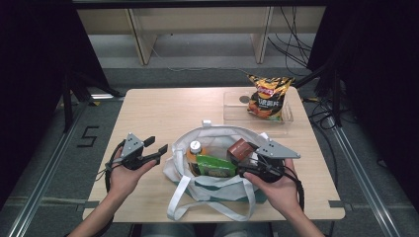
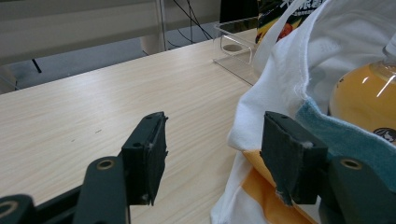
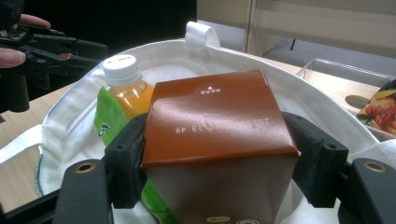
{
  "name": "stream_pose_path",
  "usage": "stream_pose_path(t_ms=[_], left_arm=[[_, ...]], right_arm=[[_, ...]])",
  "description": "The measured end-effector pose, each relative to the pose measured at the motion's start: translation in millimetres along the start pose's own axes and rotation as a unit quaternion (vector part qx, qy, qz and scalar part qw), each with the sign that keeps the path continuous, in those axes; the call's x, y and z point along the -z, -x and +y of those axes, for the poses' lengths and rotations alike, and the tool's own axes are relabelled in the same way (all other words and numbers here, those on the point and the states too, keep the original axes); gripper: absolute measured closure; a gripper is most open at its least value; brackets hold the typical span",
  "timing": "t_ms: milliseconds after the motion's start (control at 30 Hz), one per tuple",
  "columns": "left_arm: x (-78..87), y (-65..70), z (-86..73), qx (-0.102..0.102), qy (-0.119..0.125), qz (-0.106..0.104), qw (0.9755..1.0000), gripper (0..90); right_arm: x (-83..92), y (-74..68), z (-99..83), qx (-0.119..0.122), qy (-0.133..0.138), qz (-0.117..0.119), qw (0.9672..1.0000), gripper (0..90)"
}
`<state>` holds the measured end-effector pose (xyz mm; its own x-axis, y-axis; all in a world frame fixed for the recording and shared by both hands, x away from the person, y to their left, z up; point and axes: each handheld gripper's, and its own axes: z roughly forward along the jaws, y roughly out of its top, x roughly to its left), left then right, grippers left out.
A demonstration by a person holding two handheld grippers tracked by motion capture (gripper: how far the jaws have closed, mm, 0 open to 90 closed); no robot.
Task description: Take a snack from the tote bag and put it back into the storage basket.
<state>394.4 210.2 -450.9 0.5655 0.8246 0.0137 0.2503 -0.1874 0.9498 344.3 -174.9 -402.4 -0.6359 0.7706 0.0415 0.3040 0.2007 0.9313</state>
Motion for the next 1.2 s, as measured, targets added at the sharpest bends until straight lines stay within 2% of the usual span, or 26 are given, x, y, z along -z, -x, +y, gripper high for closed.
stream_pose_path(t_ms=[100,133,167,200,300,367,400,467,567,600,667,700,767,833,867,967,1000,1033,1067,1133,1167,1200], left_arm=[[-0.1,0.0,-0.2,0.000,-0.001,0.000,1.0000,40.2],[-0.1,0.1,-0.2,0.001,0.000,0.000,1.0000,40.2],[-0.1,0.1,-0.2,0.000,-0.001,0.000,1.0000,40.2],[-0.2,0.1,-0.3,0.000,-0.001,0.000,1.0000,40.2],[-0.3,0.0,-0.5,-0.001,-0.002,0.001,1.0000,40.2],[-1.5,-0.5,-0.8,-0.003,0.002,-0.004,1.0000,40.2],[-0.5,0.3,-0.7,0.000,-0.004,0.000,1.0000,40.2],[-0.7,0.5,-0.9,-0.001,-0.005,0.000,1.0000,40.2],[-0.9,0.6,-0.8,-0.002,-0.004,0.000,1.0000,40.2],[-0.8,0.6,-0.8,-0.001,-0.004,0.000,1.0000,40.2],[-0.7,0.6,-0.9,-0.001,-0.004,0.001,1.0000,40.2],[-0.7,0.5,-0.9,0.000,-0.004,0.001,1.0000,40.2],[-0.8,0.5,-0.9,-0.001,-0.005,0.001,1.0000,40.2],[-1.0,0.6,-1.0,-0.002,-0.004,0.000,1.0000,40.2],[-1.0,0.5,-1.0,-0.003,-0.005,0.000,1.0000,40.2],[-0.9,0.5,-1.2,-0.002,-0.005,0.000,1.0000,40.2],[-0.7,0.6,-1.1,-0.001,-0.005,0.001,1.0000,40.2],[-0.6,0.5,-1.0,-0.001,-0.005,0.001,1.0000,40.2],[-0.6,0.4,-0.9,-0.001,-0.004,0.001,1.0000,40.2],[-0.5,0.6,-0.8,-0.001,-0.004,0.001,1.0000,40.2],[-0.4,0.6,-0.8,0.000,-0.004,0.001,1.0000,40.2],[-1.3,-0.3,-0.7,-0.004,0.001,-0.003,1.0000,40.2]], right_arm=[[-1.5,2.7,-0.3,0.014,0.002,0.002,0.9999,32.8],[-1.6,3.3,-0.4,0.012,0.002,0.004,0.9999,32.8],[-0.8,2.6,-0.6,0.000,-0.003,0.002,1.0000,32.9],[-2.1,2.1,-1.2,-0.003,0.004,0.001,1.0000,33.2],[-2.2,4.7,-0.8,0.008,0.002,0.003,1.0000,34.0],[-2.1,5.5,-1.0,0.005,0.005,0.002,1.0000,34.7],[-1.6,5.8,-1.0,0.003,0.002,0.001,1.0000,35.0],[-1.9,7.8,-0.5,0.008,0.006,0.008,0.9999,35.8],[-1.3,8.9,0.3,0.012,0.008,0.007,0.9999,37.0],[0.8,8.1,0.5,0.006,0.002,-0.001,1.0000,37.5],[1.7,9.6,1.3,0.013,0.008,-0.006,0.9999,38.3],[1.4,10.5,2.0,0.014,0.011,0.004,0.9998,38.3],[3.4,9.0,2.7,0.002,0.005,-0.003,1.0000,38.4],[3.6,10.7,3.2,0.007,0.006,-0.001,1.0000,38.5],[3.0,11.7,3.1,0.013,0.015,-0.009,0.9998,38.5],[5.3,12.1,5.0,0.011,0.013,-0.006,0.9998,38.6],[5.2,11.5,5.6,0.003,0.020,-0.001,0.9998,38.6],[7.6,12.0,7.1,0.007,0.016,-0.005,0.9998,38.6],[8.8,10.6,8.0,-0.002,0.018,-0.008,0.9998,38.6],[10.5,11.4,10.1,0.001,0.025,-0.006,0.9997,38.6],[11.7,13.8,11.6,0.017,0.028,-0.012,0.9994,38.6],[13.0,13.1,12.5,0.009,0.025,-0.010,0.9996,38.6]])
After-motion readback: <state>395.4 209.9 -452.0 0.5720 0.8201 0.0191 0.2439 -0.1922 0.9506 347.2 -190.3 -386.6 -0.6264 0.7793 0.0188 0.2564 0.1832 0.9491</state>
